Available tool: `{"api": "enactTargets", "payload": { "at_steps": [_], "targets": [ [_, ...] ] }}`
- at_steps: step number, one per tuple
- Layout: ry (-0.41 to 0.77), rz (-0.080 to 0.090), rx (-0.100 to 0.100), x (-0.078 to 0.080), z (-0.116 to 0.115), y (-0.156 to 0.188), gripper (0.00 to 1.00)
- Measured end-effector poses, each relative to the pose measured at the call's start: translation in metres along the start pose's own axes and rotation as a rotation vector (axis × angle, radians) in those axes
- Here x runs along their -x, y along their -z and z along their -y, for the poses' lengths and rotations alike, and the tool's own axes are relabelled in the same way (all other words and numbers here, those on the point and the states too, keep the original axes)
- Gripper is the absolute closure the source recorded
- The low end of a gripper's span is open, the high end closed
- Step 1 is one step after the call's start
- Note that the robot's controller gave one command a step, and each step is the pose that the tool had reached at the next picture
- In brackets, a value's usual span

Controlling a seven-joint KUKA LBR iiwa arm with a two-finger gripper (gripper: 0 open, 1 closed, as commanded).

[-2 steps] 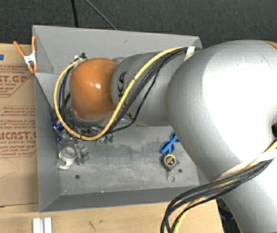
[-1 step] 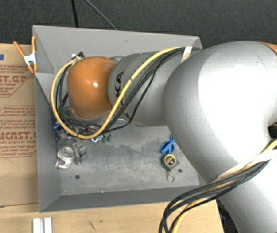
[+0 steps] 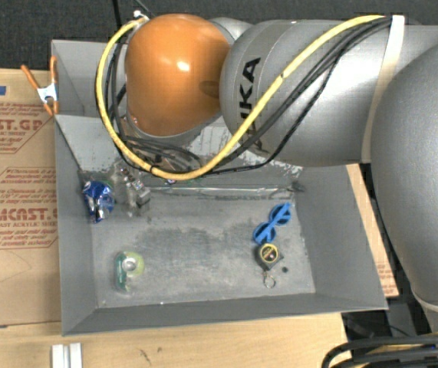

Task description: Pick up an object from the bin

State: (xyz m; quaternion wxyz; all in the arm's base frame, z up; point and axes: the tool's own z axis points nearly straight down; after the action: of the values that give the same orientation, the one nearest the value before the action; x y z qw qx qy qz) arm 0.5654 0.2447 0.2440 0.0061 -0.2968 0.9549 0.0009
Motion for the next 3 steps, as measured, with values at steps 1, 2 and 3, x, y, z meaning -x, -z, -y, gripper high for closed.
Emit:
{"api": "enactTargets", "payload": {
  "at_steps": [1,2,3],
  "targets": [
    [0.0,-0.008,0.002,-0.002,0.0,-0.005,0.0],
    [0.14,-0.018,0.007,-0.042,-0.011,-0.123,0.0],
    [0.511,-0.013,0.007,-0.064,0.009,-0.175,0.0]
  ]
}}
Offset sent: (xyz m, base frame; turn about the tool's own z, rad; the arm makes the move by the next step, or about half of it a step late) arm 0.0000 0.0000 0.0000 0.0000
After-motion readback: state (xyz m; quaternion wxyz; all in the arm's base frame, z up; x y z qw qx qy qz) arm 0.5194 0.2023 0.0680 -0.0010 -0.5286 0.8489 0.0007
